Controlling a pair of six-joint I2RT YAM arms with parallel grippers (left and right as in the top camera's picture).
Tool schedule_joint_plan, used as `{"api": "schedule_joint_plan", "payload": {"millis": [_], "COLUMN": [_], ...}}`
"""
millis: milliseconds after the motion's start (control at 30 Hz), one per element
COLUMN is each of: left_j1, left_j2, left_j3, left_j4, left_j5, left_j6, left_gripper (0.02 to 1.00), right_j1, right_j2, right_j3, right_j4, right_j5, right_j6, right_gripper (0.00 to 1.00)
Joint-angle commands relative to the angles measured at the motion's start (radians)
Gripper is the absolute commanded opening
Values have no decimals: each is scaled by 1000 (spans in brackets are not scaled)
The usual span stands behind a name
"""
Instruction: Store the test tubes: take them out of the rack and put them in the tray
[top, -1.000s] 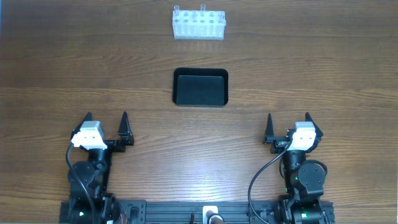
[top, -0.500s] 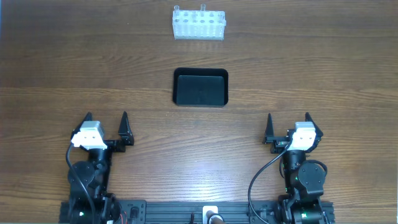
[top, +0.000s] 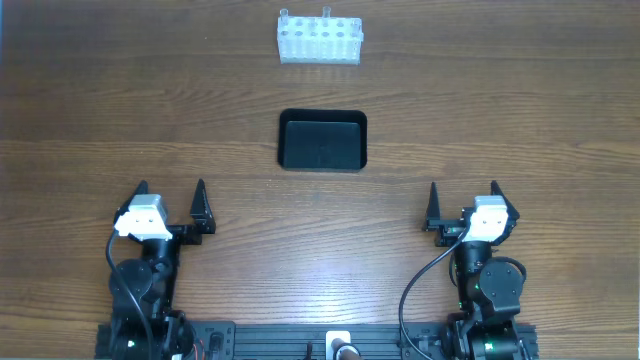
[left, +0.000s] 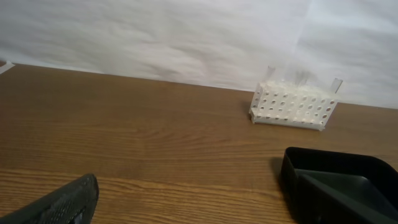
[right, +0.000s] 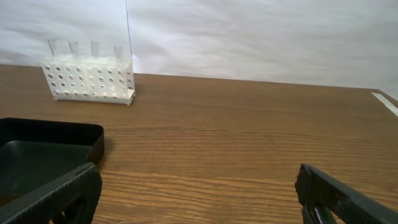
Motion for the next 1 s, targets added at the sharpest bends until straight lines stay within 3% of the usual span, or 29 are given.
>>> {"api": "schedule_joint_plan", "payload": {"millis": [33, 700, 833, 1000], "left_j1": [3, 3, 3, 3], "left_j2": [6, 6, 74, 429], "left_j3": [-5, -5, 5, 134], "left_j4": [2, 14, 133, 412], "left_j5": [3, -1, 6, 27], "left_j6": [12, 11, 38, 74], "left_gripper": [1000, 1000, 998, 998], "right_j1": [-8, -8, -8, -8], "right_j2": [-10, -10, -10, -10], "right_j3": [-5, -5, -5, -5], "right_j4": [-2, -2, -2, -2], "right_j5": [13, 13, 13, 13], "right_j6": [-5, -5, -5, -5], "right_gripper": [993, 991, 991, 991]}}
